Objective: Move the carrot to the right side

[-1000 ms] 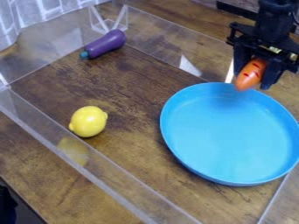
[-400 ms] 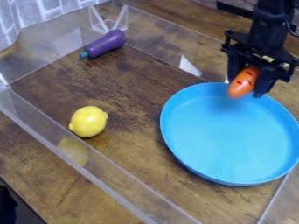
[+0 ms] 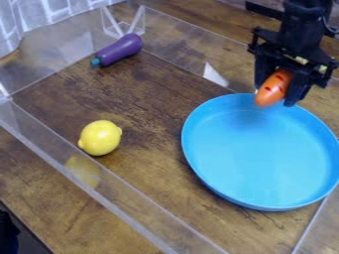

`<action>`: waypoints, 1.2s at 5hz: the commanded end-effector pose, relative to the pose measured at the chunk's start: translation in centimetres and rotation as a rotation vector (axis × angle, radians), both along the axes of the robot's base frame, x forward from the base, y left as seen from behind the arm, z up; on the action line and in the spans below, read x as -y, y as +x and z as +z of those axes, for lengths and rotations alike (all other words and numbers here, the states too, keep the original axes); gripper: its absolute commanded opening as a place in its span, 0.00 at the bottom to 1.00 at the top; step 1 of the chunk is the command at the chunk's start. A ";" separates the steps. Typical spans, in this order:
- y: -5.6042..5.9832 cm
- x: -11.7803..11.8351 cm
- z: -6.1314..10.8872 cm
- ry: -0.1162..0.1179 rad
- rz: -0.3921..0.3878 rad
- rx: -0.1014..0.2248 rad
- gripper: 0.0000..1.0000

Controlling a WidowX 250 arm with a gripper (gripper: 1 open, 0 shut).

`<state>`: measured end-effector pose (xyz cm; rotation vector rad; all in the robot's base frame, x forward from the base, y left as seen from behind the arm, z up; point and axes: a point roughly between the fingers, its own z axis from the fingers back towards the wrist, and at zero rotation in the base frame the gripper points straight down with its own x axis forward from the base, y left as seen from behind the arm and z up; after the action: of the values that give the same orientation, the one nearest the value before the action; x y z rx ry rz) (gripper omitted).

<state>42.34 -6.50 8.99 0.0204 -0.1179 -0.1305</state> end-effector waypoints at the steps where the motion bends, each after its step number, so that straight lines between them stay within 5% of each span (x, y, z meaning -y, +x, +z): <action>1: 0.0 -1.2 5.0 -0.018 0.018 0.121 0.00; 4: -2.1 -3.3 7.0 -0.010 0.041 0.153 0.00; 6: -6.3 -6.1 6.6 0.002 0.088 0.128 0.00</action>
<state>35.98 -0.82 12.73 0.0332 -0.1587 -0.0510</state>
